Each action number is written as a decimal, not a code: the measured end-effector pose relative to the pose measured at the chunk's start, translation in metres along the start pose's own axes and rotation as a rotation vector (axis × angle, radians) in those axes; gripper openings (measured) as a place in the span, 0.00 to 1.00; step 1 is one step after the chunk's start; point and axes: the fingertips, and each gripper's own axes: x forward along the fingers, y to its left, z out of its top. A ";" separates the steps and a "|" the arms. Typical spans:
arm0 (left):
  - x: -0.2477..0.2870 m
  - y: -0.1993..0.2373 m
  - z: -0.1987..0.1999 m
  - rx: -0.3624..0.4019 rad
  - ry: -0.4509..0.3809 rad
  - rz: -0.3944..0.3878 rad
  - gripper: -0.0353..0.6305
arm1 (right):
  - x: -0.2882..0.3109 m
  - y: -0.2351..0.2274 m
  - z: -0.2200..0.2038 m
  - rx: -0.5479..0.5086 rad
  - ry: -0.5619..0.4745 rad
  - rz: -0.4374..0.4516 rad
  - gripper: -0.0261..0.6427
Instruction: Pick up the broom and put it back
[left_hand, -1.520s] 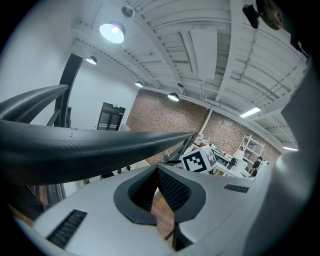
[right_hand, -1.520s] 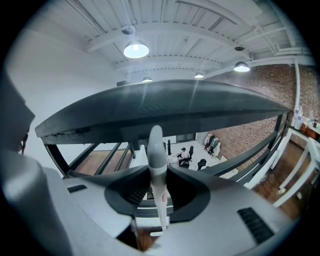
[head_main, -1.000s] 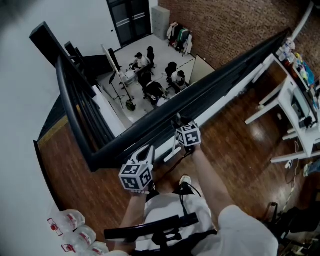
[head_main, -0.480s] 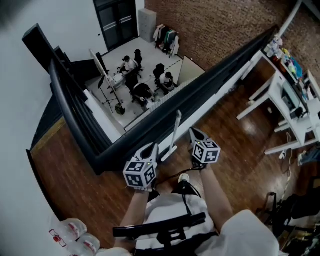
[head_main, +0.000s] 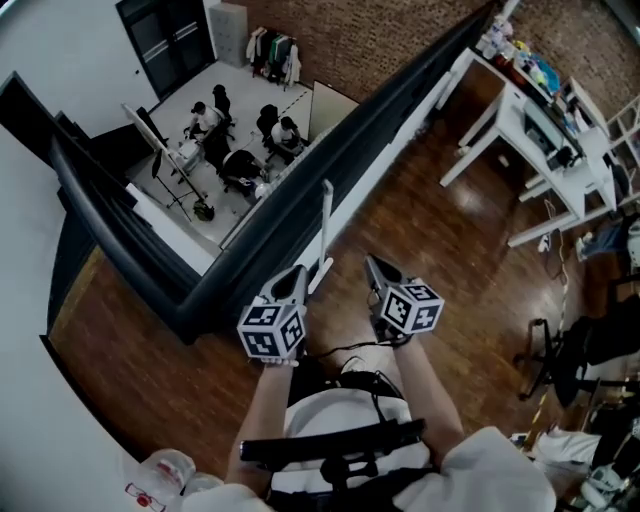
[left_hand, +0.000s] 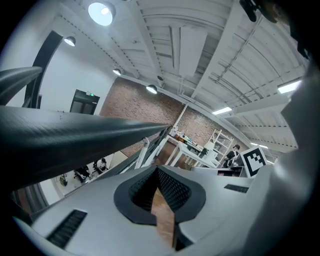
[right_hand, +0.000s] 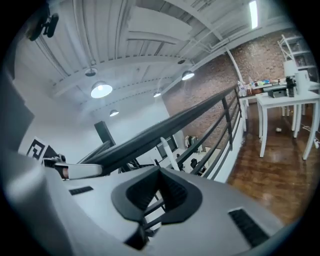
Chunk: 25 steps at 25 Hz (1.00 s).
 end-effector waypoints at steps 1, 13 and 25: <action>0.001 -0.006 -0.004 0.002 0.003 -0.007 0.03 | -0.008 -0.004 -0.005 0.013 -0.004 -0.003 0.06; -0.006 -0.144 -0.089 0.115 0.051 -0.078 0.03 | -0.157 -0.050 -0.062 0.024 -0.063 -0.020 0.06; -0.118 -0.294 -0.183 0.195 -0.015 -0.006 0.03 | -0.344 -0.062 -0.095 -0.041 -0.114 0.081 0.06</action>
